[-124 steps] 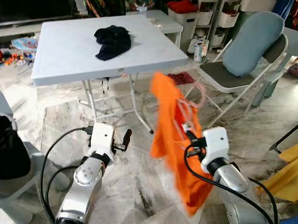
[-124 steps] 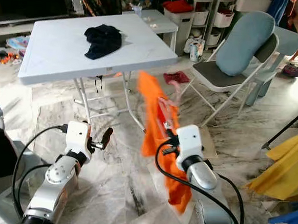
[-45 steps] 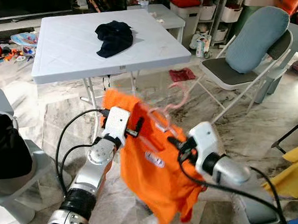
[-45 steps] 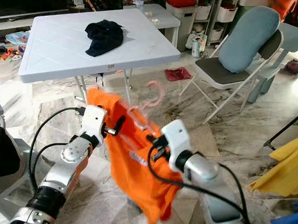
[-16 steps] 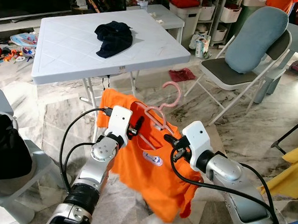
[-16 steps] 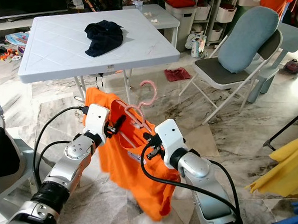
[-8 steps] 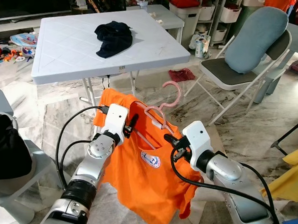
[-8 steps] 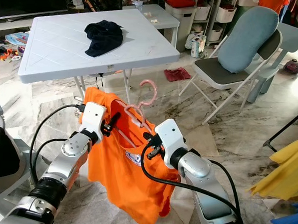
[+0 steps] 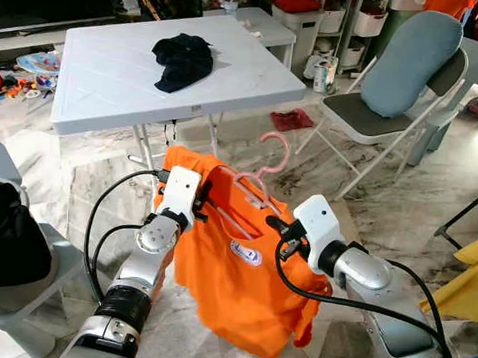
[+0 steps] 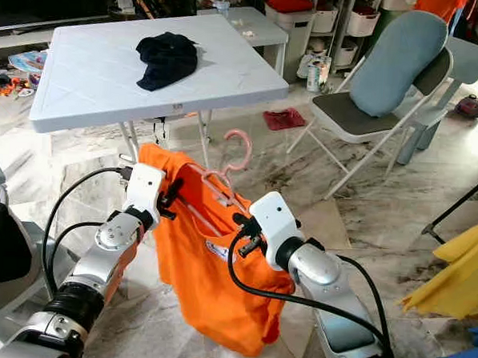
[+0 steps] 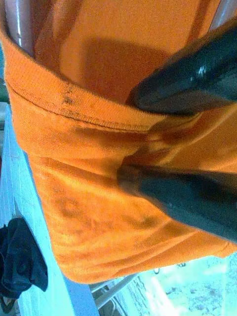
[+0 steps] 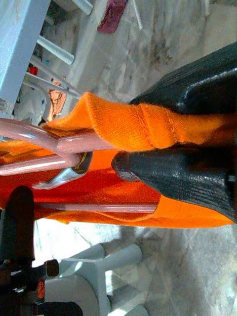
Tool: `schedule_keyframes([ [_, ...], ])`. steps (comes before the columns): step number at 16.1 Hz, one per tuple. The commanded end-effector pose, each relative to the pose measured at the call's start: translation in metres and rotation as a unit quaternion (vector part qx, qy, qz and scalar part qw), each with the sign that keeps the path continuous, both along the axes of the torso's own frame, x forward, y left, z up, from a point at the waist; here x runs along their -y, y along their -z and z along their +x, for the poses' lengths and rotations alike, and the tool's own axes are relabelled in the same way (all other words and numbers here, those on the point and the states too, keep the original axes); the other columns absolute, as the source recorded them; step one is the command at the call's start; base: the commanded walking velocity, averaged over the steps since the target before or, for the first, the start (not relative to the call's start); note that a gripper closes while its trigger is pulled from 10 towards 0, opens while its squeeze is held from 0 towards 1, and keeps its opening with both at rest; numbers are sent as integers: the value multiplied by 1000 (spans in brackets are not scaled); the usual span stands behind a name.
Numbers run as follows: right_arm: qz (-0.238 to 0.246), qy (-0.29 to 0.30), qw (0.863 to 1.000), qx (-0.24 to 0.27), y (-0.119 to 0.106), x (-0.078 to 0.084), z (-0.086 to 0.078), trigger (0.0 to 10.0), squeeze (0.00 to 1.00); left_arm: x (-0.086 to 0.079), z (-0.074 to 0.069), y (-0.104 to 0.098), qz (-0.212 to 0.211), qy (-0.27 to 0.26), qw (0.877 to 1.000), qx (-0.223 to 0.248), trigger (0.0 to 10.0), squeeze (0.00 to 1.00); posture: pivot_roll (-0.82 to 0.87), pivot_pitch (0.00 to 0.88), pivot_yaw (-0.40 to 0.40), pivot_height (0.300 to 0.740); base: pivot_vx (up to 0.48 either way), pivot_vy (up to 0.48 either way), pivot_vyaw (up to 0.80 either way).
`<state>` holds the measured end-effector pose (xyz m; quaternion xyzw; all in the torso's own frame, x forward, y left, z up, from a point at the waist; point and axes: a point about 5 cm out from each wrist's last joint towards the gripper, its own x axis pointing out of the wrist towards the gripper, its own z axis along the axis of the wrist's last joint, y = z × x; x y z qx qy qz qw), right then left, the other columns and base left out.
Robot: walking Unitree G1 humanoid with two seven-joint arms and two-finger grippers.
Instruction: Hang hanger
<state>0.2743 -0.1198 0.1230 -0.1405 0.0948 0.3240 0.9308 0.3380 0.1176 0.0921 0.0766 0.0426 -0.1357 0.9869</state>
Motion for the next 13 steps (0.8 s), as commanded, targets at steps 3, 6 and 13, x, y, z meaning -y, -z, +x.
schedule_keyframes([
  [3, -29, 9, 999, 36, -4, 5, 6, 10000, 0, -1, 3, -6, 2, -5, 1000, 11, 0, 0, -136, 0, 1, 740, 0, 0, 0],
  [6, -91, 54, 993, 45, 2, 29, 16, 10000, 0, -1, 4, -4, -43, -43, 998, -33, 0, 0, -139, 0, 1, 740, 0, 0, 0],
  [13, -193, 31, 980, 28, 18, 75, 14, 10000, 0, -16, 11, -27, -24, -27, 999, -4, 0, 0, -134, 0, 8, 740, 0, 0, 0],
])
